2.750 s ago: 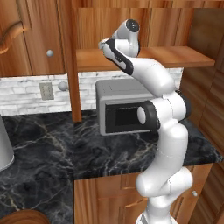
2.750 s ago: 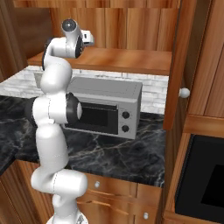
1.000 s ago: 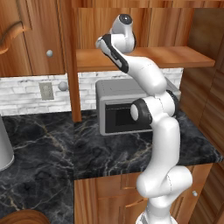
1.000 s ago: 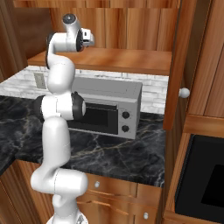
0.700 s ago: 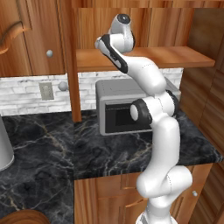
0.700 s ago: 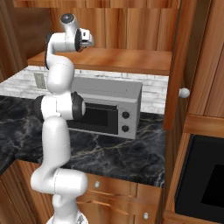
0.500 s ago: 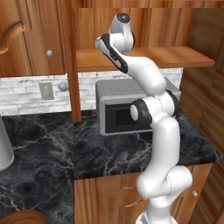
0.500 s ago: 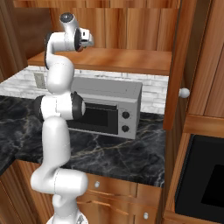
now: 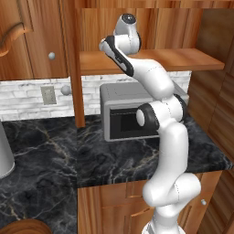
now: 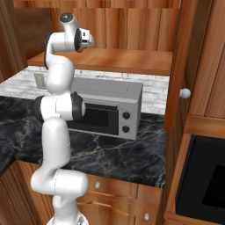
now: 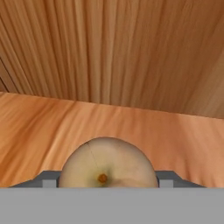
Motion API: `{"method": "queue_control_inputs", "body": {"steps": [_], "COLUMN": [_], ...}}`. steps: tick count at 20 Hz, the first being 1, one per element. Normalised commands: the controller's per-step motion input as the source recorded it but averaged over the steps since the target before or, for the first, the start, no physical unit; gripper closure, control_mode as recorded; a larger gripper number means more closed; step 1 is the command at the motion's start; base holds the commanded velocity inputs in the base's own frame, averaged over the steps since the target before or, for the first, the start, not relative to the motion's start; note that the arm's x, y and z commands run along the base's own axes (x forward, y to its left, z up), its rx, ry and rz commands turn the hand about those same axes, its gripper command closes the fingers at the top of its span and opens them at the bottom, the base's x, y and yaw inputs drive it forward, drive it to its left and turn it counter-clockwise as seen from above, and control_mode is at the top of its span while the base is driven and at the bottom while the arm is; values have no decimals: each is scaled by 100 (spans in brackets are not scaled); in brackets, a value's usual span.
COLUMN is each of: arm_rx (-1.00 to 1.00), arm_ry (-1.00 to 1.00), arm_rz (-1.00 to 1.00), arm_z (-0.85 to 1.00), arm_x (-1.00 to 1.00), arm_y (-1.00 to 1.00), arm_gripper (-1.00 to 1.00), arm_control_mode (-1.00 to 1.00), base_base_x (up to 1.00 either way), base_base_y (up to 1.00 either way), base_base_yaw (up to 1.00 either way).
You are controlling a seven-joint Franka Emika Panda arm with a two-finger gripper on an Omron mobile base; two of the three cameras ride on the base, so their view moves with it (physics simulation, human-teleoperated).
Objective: Pick the peachs from the cabinet and place them in one bowl. Pick the mango from the sink and place it in the other bowl.
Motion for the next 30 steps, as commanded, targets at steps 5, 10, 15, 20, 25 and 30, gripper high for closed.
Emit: {"method": "queue_control_inputs", "body": {"steps": [5, 10, 15, 20, 25, 30], "arm_rx": [7, 10, 2, 0, 0, 2], "arm_ry": [-7, -10, -21, -27, -6, 0], "arm_rz": [0, 0, 0, 0, -1, -1], "arm_z": [-24, -27, -5, 0, 4, 18], "arm_x": [0, 0, -4, -18, -27, -28], "arm_y": [0, 0, 1, 1, 0, 0], "arm_gripper": [100, 100, 100, 100, 100, 100], "arm_control_mode": [-100, -100, -100, -100, -100, -100], "base_base_x": [0, 0, 0, 0, 0, 0], "base_base_y": [0, 0, 0, 0, 0, 0], "base_base_yaw": [0, 0, 0, 0, 0, 0]}}
